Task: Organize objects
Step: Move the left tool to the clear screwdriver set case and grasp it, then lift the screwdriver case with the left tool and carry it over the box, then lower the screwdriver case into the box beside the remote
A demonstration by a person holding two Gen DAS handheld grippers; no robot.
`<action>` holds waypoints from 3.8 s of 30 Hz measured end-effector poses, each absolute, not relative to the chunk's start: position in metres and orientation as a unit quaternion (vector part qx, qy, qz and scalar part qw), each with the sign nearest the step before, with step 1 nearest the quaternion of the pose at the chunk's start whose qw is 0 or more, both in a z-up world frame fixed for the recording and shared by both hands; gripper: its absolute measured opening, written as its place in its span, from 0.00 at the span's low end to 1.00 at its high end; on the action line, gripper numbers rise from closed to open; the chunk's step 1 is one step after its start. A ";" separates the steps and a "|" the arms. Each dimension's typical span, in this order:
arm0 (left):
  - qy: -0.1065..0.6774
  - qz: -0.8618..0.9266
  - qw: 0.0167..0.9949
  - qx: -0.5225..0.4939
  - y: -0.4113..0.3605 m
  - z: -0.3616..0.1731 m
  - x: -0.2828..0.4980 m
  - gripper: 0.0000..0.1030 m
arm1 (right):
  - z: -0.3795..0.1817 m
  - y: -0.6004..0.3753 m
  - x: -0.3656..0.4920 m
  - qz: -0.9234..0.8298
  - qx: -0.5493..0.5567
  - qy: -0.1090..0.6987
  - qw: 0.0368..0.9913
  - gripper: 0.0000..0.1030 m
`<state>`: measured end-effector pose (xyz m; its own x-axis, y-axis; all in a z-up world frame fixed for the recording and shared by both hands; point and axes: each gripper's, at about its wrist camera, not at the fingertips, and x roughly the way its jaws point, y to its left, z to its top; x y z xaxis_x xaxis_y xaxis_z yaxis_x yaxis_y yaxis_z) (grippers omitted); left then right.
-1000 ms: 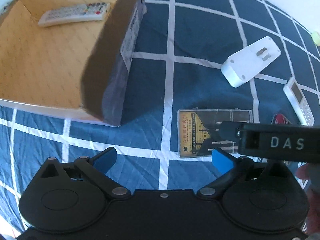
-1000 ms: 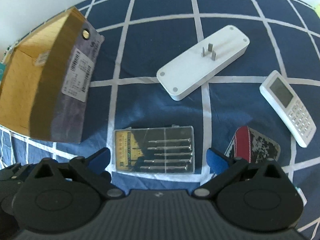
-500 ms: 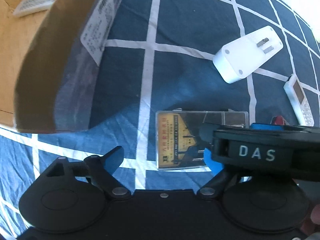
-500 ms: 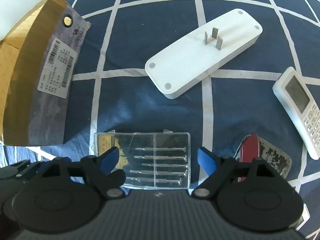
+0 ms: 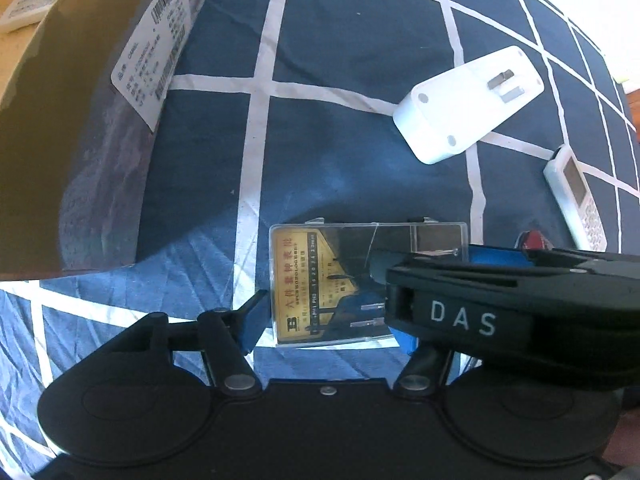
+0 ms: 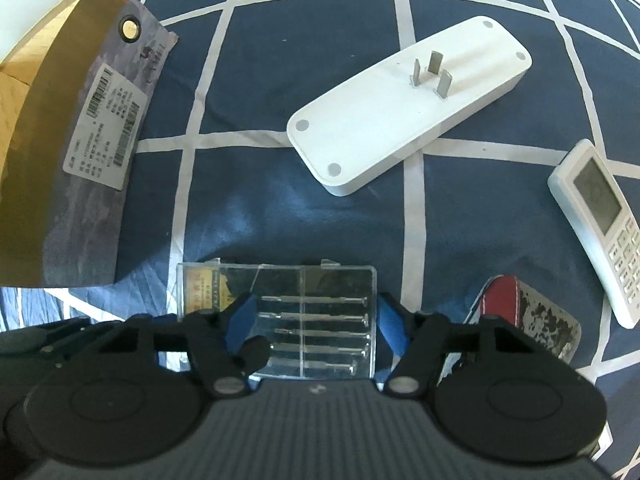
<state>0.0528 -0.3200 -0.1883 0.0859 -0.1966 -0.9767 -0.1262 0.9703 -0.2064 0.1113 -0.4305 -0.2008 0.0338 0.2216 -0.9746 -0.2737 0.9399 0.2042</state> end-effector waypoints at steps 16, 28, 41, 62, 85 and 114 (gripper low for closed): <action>0.658 -0.025 0.747 -0.093 -0.328 -0.164 0.047 0.59 | -0.178 -0.438 0.098 0.159 0.004 0.654 0.740 0.58; 0.621 -0.018 0.780 -0.072 -0.324 -0.112 0.020 0.59 | -0.129 -0.433 0.073 0.169 0.020 0.615 0.770 0.58; 0.593 -0.020 0.803 -0.054 -0.288 -0.065 -0.006 0.59 | -0.081 -0.403 0.039 0.172 0.038 0.583 0.793 0.58; 0.574 -0.037 0.818 -0.021 -0.142 -0.028 0.005 0.59 | -0.045 -0.262 0.020 0.158 0.070 0.554 0.815 0.58; 0.607 -0.051 0.791 -0.051 -0.050 -0.077 0.091 0.59 | -0.083 -0.153 0.092 0.142 0.045 0.586 0.797 0.58; 0.664 -0.061 0.743 -0.061 -0.033 -0.171 0.180 0.60 | -0.188 -0.131 0.189 0.119 0.040 0.652 0.748 0.58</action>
<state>0.1803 -0.0334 -0.1708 0.1113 -0.1713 -0.9789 0.0089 0.9852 -0.1714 0.1886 -0.1309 -0.1879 0.1208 0.2307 -0.9655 -0.1252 0.9684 0.2157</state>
